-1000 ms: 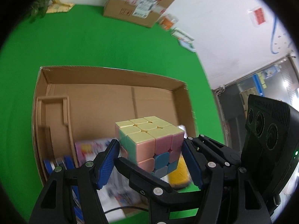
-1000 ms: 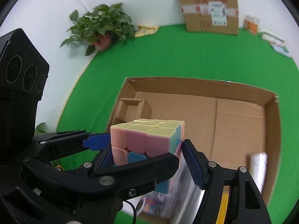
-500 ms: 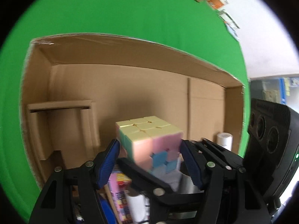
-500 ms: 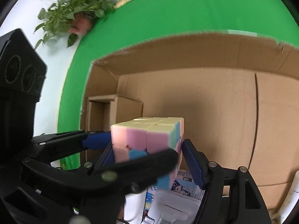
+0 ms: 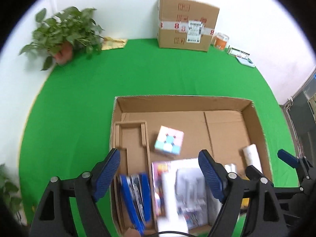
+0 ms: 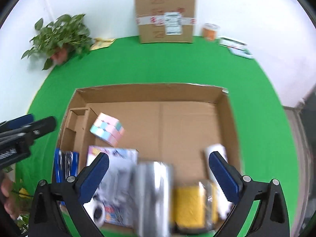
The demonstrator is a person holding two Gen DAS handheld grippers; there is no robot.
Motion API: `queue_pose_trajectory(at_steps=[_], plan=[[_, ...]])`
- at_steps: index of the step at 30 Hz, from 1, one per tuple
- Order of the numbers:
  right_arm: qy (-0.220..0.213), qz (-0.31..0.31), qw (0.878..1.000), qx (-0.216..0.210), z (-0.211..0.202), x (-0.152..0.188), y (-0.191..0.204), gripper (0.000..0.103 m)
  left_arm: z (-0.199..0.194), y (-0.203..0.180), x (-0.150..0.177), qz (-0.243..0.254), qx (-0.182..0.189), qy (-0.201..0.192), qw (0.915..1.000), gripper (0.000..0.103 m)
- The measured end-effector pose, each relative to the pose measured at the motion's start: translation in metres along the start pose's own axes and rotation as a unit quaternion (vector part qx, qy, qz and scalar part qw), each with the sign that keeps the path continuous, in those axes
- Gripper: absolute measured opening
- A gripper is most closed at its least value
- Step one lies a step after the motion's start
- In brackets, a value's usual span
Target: Organize rigid objects
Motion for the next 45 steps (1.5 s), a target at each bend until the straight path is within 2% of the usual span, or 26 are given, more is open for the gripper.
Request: queue_pose_trajectory(at_steps=[4,5,9,16,21,26,34,45], plan=[[-0.003,-0.005,1.000,0.002,-0.033,0.034,-0.022,0.102,-0.033,-0.023,0.020,-0.012,-0.007,-0.011,0.9998,0.089],[-0.007,-0.007,1.000,0.002,-0.043,0.040,-0.026,0.102,-0.040,-0.029,0.025,-0.015,-0.002,-0.015,0.9998,0.093],[-0.020,-0.013,1.000,-0.012,-0.088,0.075,-0.053,0.102,-0.065,-0.053,0.039,-0.012,-0.020,-0.033,0.9992,0.093],[-0.058,-0.016,0.998,-0.029,-0.161,0.108,-0.090,0.102,-0.109,-0.078,0.081,-0.010,-0.072,-0.051,0.9961,0.093],[-0.078,-0.022,0.996,-0.039,-0.203,0.132,-0.106,0.102,-0.136,-0.098,0.109,-0.007,-0.084,-0.061,0.9946,0.093],[-0.084,-0.022,0.995,-0.043,-0.231,0.153,-0.118,0.102,-0.155,-0.110,0.133,-0.019,-0.075,-0.063,0.9950,0.093],[-0.096,-0.017,0.995,-0.024,-0.258,0.155,-0.118,0.102,-0.171,-0.113,0.136,0.008,-0.065,-0.084,0.9944,0.093],[-0.088,-0.017,0.996,0.003,-0.264,0.137,-0.088,0.102,-0.172,-0.084,0.117,0.023,-0.052,-0.095,0.9938,0.093]])
Point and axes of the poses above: each gripper's, at about its wrist camera, not at the fingertips, and z roughly the way its jaws point, y to its left, x to its underside, the point moved 8 cm from there along z, roughly the way its jaws point, and after that the axes turned 8 degrees about x, right-handed, at the moved point
